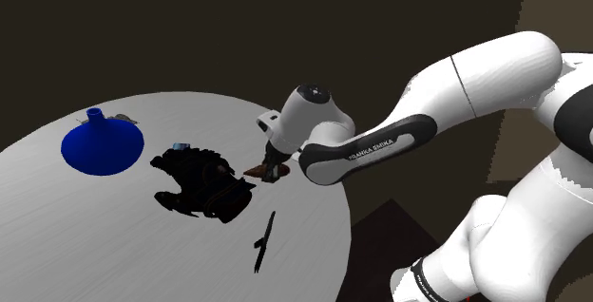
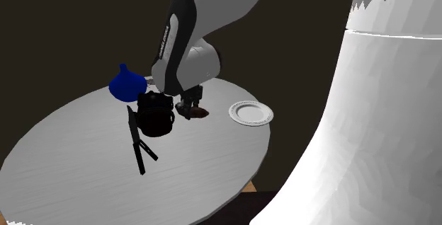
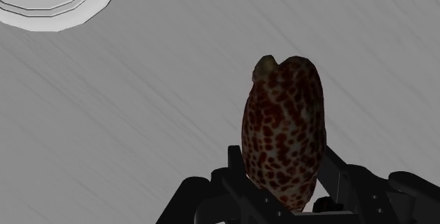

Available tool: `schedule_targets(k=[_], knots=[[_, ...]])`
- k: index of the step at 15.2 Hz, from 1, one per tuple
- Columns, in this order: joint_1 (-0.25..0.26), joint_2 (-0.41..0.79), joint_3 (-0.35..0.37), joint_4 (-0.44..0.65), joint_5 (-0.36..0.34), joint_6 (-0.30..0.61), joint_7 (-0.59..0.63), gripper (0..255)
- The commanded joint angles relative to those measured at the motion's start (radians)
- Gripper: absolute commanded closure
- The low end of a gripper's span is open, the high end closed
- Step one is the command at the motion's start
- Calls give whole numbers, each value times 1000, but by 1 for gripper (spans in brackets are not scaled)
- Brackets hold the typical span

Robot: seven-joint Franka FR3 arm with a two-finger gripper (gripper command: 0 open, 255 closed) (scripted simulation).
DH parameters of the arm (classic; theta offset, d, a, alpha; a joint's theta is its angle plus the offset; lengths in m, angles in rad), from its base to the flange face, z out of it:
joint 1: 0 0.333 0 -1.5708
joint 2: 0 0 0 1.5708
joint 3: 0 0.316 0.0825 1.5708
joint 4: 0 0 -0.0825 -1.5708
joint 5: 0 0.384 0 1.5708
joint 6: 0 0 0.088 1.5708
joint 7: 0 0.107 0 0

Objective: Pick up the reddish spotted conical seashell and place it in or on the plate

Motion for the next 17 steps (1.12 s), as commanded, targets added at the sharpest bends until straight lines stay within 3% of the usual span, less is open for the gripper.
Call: schedule_targets(k=[1, 5, 17], knots=[[-2, -20, 3, 5, 14, -25, -14, 255], [-3, -53, 6, 15, 33, -66, -31, 255], [-170, -48, -123, 19, 176, -44, -442, 255]])
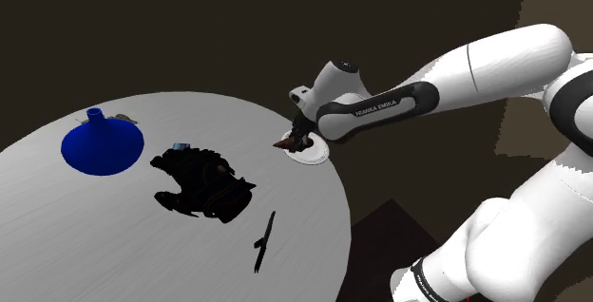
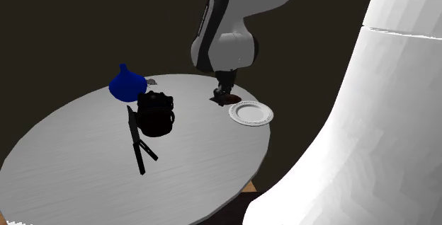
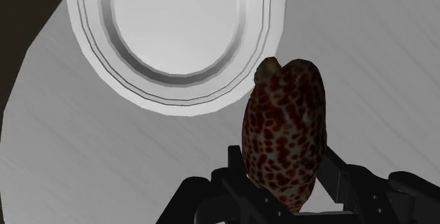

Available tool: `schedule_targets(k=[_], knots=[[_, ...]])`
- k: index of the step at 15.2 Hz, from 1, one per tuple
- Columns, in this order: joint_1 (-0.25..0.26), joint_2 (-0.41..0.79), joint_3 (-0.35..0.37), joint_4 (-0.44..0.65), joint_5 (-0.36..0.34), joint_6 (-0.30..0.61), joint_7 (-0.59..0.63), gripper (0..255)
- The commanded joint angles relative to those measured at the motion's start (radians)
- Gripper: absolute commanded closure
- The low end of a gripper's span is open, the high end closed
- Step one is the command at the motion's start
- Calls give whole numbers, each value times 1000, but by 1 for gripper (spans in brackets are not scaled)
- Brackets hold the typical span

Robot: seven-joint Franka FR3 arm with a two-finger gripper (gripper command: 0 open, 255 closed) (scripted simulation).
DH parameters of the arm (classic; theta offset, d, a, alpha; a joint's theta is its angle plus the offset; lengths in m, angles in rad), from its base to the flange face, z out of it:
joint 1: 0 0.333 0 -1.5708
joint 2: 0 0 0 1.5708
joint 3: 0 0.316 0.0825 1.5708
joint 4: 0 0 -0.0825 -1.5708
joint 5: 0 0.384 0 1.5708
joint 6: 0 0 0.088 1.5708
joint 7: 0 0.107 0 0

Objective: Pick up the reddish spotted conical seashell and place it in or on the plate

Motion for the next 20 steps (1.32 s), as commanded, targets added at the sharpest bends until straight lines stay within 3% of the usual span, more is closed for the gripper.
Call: schedule_targets(k=[1, 8, 20], knots=[[-32, 8, -23, 12, 29, -3, -80, 255], [-141, 80, -87, 112, 125, -34, -329, 255], [-152, 204, -70, 88, 164, 114, -361, 255]])
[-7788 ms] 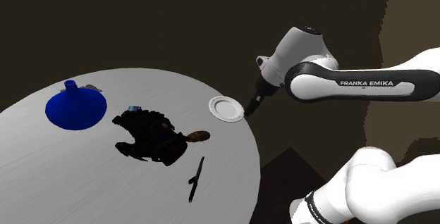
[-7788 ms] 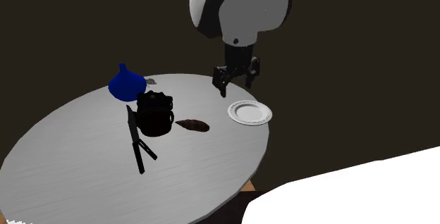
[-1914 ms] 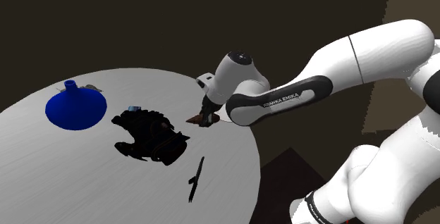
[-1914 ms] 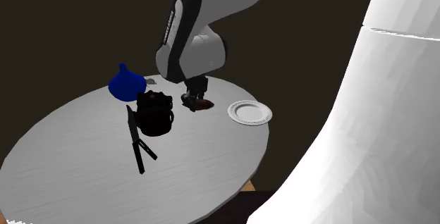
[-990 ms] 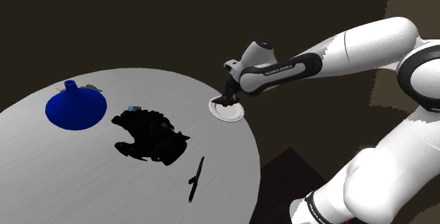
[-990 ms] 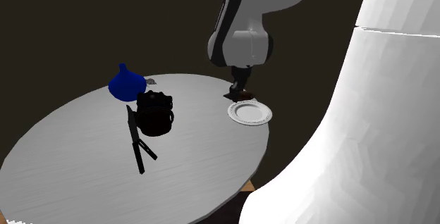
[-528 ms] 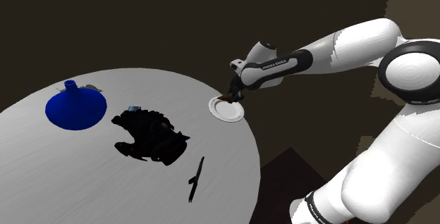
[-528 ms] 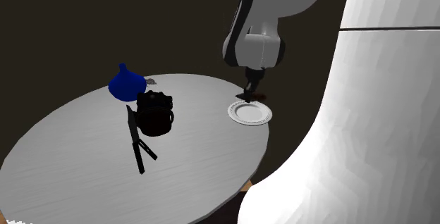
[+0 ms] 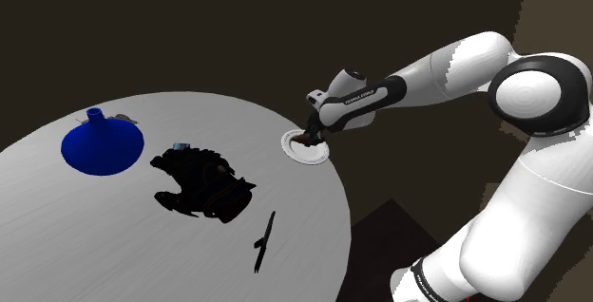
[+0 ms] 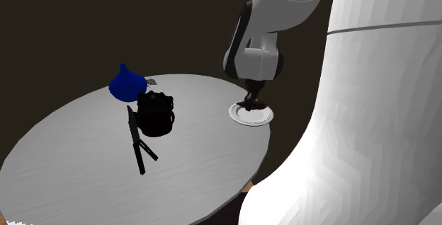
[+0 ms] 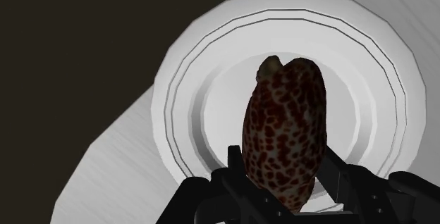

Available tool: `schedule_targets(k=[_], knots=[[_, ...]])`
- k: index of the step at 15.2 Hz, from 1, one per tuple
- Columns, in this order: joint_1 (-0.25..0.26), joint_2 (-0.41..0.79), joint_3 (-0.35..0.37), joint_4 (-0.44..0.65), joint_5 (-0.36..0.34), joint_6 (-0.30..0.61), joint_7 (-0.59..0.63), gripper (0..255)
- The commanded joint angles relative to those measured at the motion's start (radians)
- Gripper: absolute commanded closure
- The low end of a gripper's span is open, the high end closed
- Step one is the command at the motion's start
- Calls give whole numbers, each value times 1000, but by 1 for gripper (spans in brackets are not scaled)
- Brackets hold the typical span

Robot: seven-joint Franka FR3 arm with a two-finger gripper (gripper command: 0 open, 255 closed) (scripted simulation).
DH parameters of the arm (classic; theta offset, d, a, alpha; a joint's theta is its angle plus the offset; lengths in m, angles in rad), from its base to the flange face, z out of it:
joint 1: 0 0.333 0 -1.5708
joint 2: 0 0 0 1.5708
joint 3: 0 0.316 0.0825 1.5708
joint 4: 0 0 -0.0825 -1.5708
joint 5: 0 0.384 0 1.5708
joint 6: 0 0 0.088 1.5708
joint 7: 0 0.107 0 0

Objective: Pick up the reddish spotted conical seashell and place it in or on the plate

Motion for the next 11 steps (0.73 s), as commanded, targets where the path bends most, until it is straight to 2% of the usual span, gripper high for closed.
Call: schedule_targets(k=[1, 10, 11], knots=[[-2, 24, 4, 0, 7, 25, -5, 255], [-3, 32, 6, -1, 10, 34, -7, 255], [-3, 32, 6, -1, 10, 34, -7, 0]])
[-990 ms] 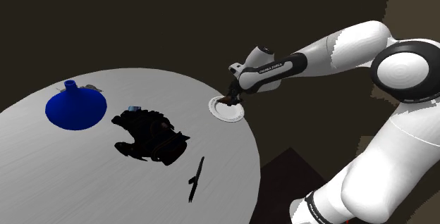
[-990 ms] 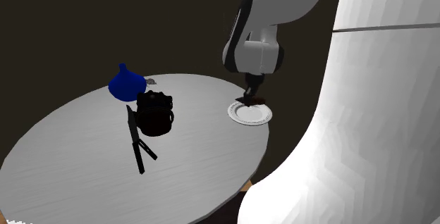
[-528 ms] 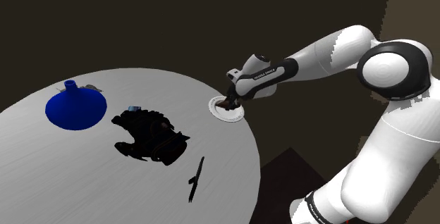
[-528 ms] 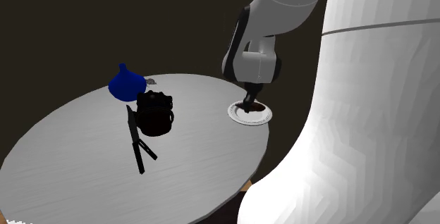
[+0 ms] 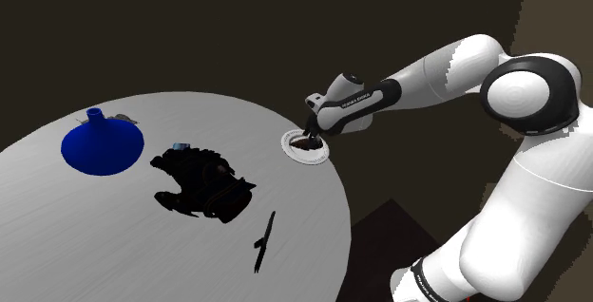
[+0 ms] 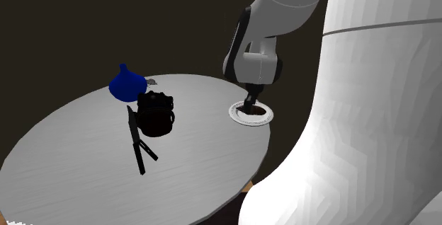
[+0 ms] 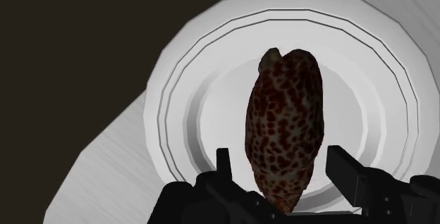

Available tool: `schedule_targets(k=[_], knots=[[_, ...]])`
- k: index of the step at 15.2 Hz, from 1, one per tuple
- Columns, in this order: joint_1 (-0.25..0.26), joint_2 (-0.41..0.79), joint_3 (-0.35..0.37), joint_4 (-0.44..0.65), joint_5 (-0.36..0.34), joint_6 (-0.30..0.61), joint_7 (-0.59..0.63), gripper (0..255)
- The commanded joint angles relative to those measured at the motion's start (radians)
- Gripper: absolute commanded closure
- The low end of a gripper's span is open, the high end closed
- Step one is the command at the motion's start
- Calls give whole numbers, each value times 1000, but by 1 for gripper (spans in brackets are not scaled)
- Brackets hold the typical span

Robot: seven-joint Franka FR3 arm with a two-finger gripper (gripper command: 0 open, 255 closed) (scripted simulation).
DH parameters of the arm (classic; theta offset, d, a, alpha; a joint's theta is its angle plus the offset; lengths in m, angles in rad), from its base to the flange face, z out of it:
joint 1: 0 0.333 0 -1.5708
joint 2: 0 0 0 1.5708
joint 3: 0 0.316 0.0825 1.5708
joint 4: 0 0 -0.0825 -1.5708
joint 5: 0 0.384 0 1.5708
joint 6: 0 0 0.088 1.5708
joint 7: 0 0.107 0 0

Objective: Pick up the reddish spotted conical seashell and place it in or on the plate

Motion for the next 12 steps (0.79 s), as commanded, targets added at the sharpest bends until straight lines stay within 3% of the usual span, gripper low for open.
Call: schedule_targets(k=[1, 5, 9, 12], knots=[[0, 0, 0, 0, 0, 0, 0, 0], [0, 0, 0, 0, 0, 0, 0, 0], [10, -128, -17, -28, -33, -100, 24, 0], [10, -128, -17, -28, -33, -100, 24, 0]])
